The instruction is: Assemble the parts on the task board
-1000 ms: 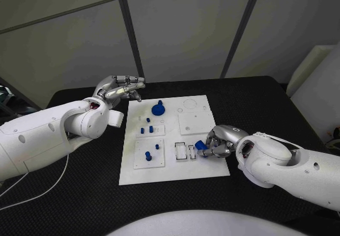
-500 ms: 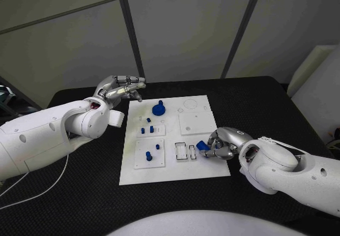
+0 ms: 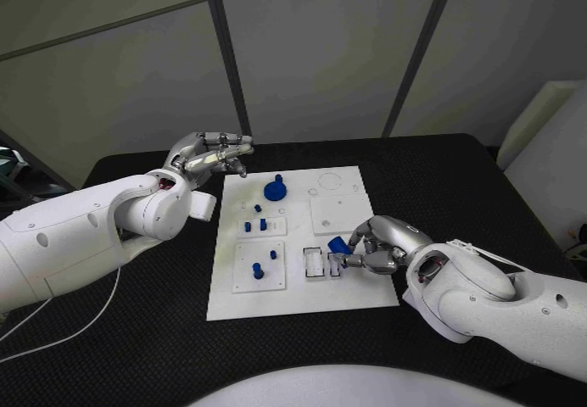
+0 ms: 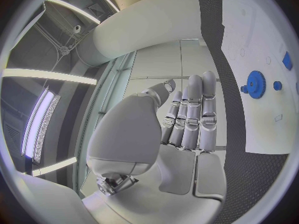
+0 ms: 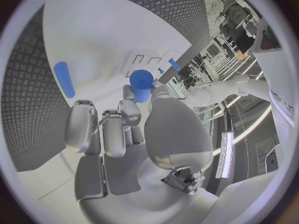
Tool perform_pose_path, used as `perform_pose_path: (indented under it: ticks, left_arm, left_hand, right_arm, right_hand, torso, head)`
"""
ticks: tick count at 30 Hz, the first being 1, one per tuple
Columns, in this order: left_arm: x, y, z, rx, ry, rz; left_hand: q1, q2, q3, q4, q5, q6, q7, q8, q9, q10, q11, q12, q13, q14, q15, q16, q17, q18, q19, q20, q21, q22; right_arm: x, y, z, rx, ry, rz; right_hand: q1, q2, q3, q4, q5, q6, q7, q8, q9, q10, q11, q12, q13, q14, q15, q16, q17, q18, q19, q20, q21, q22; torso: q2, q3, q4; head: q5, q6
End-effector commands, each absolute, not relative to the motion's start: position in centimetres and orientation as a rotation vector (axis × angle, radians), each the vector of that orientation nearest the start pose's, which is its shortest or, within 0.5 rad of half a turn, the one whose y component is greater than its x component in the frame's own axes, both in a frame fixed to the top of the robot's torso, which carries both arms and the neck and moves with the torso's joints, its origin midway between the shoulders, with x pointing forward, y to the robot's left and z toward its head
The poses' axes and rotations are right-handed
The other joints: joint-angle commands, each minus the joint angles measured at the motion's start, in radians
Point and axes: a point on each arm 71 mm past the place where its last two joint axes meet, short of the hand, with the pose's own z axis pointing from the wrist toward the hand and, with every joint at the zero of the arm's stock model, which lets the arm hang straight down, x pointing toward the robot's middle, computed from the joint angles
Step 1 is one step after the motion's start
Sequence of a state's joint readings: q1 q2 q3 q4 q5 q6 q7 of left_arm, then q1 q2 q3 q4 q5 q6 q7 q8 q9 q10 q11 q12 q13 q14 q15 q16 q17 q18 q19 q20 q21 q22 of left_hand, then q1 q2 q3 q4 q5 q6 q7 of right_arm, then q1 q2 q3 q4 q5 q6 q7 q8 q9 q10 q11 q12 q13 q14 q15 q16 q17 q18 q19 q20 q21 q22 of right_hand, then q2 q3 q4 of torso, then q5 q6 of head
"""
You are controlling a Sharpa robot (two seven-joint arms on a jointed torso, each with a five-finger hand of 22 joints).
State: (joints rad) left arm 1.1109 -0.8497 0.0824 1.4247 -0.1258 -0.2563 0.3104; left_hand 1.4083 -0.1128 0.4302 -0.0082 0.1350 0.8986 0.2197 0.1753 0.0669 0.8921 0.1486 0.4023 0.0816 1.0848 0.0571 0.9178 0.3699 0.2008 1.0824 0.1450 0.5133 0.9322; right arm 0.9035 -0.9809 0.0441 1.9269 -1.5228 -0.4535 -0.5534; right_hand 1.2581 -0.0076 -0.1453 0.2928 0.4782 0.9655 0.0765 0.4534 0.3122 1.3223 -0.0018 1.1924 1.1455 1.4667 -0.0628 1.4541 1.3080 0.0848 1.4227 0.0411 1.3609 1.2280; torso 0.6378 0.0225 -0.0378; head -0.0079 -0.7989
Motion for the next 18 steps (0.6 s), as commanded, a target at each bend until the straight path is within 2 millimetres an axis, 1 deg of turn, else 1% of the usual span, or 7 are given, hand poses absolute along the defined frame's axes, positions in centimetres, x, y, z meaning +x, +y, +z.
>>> perform_pose_path:
  ticks: [1,4,6,8,12,14,18]
  left_arm:
    - [50.5,23.9,-18.7,-1.095,1.438,-1.484]
    - [50.5,23.8,-18.7,-1.093,1.438,-1.487]
    - [50.5,23.7,-18.7,-1.093,1.439,-1.489]
    - [50.5,23.6,-18.7,-1.092,1.439,-1.490]
    - [50.5,23.6,-18.7,-1.092,1.440,-1.491]
    - [50.5,23.5,-18.7,-1.092,1.440,-1.492]
    - [50.5,23.5,-18.7,-1.091,1.442,-1.494]
  left_hand:
    - [-0.007,0.006,-0.007,0.000,0.001,-0.008,0.002,0.007,0.001,-0.010,0.001,0.008,0.000,-0.007,0.001,-0.004,-0.002,-0.019,-0.007,0.002,-0.007,-0.002]
    - [-0.007,0.006,-0.007,0.000,0.001,-0.008,0.002,0.007,0.001,-0.010,0.001,0.008,0.000,-0.007,0.001,-0.004,-0.002,-0.019,-0.007,0.002,-0.007,-0.002]
    - [-0.007,0.006,-0.007,0.000,0.001,-0.008,0.002,0.007,0.001,-0.010,0.001,0.008,0.000,-0.007,0.001,-0.004,-0.002,-0.019,-0.007,0.002,-0.007,-0.002]
    - [-0.007,0.006,-0.007,0.000,0.001,-0.008,0.002,0.007,0.001,-0.010,0.001,0.008,0.000,-0.007,0.001,-0.004,-0.002,-0.019,-0.007,0.002,-0.007,-0.002]
    - [-0.006,0.007,-0.007,0.000,0.002,-0.008,0.002,0.008,0.001,-0.010,0.001,0.009,0.000,-0.007,0.001,-0.003,-0.002,-0.019,-0.007,0.002,-0.007,-0.002]
    - [-0.006,0.007,-0.007,0.000,0.002,-0.008,0.002,0.008,0.001,-0.010,0.001,0.009,0.000,-0.007,0.001,-0.003,-0.002,-0.019,-0.007,0.002,-0.007,-0.002]
    - [-0.006,0.007,-0.007,0.000,0.002,-0.008,0.002,0.008,0.001,-0.010,0.001,0.009,0.000,-0.007,0.001,-0.003,-0.002,-0.019,-0.007,0.002,-0.007,-0.002]
  right_arm:
    - [36.8,-17.3,-23.7,0.212,1.843,0.610]
    - [37.0,-16.6,-24.2,0.192,1.894,0.607]
    - [37.1,-16.2,-24.5,0.179,1.923,0.603]
    - [37.3,-15.9,-24.7,0.167,1.946,0.598]
    - [37.6,-15.4,-25.1,0.151,1.971,0.591]
    - [37.7,-15.2,-25.2,0.146,1.978,0.590]
    - [37.9,-14.9,-25.4,0.140,1.986,0.588]
  right_hand:
    - [-0.034,-0.005,-0.017,0.000,0.001,0.002,-0.003,0.005,0.005,0.005,0.000,-0.004,-0.004,0.065,-0.007,0.004,0.048,-0.014,0.007,-0.002,0.002,0.000]
    - [-0.061,-0.004,-0.034,0.001,-0.014,0.000,-0.003,0.005,0.008,0.001,-0.001,-0.014,-0.010,0.064,-0.007,0.002,0.045,-0.014,0.006,-0.002,0.002,-0.001]
    - [-0.076,-0.001,-0.043,0.001,-0.029,-0.001,-0.004,0.006,0.011,0.001,-0.001,-0.017,-0.011,0.064,-0.007,0.001,0.044,-0.014,0.005,-0.002,0.001,-0.001]
    - [-0.085,0.002,-0.048,0.001,-0.038,-0.002,-0.003,0.006,0.012,0.001,-0.001,-0.020,-0.012,0.064,-0.007,0.001,0.044,-0.014,0.004,-0.002,0.001,-0.001]
    - [-0.093,0.007,-0.053,0.001,-0.046,-0.003,-0.004,0.007,0.015,0.002,-0.001,-0.020,-0.009,0.064,-0.007,0.000,0.043,-0.014,0.004,-0.002,0.001,-0.001]
    - [-0.094,0.008,-0.054,0.001,-0.047,-0.002,-0.004,0.007,0.015,0.002,-0.001,-0.020,-0.009,0.064,-0.007,0.001,0.043,-0.014,0.004,-0.002,0.002,-0.001]
    - [-0.096,0.010,-0.054,0.001,-0.047,-0.002,-0.004,0.008,0.016,0.003,-0.001,-0.019,-0.008,0.064,-0.007,0.001,0.043,-0.014,0.004,-0.001,0.002,-0.001]
  torso:
    - [-0.001,0.0003,-0.0007]
    - [-0.001,-0.0013,0.0024]
    - [0.000,-0.0017,0.0035]
    - [0.000,-0.0037,0.0057]
    - [0.001,-0.0041,0.0038]
    - [0.000,-0.0029,0.0023]
    - [0.001,-0.0025,0.0026]
  head:
    - [0.000,-0.001]
    - [0.001,0.000]
    - [0.000,0.001]
    - [0.001,0.000]
    - [0.002,0.000]
    - [0.004,0.000]
    - [0.006,-0.001]
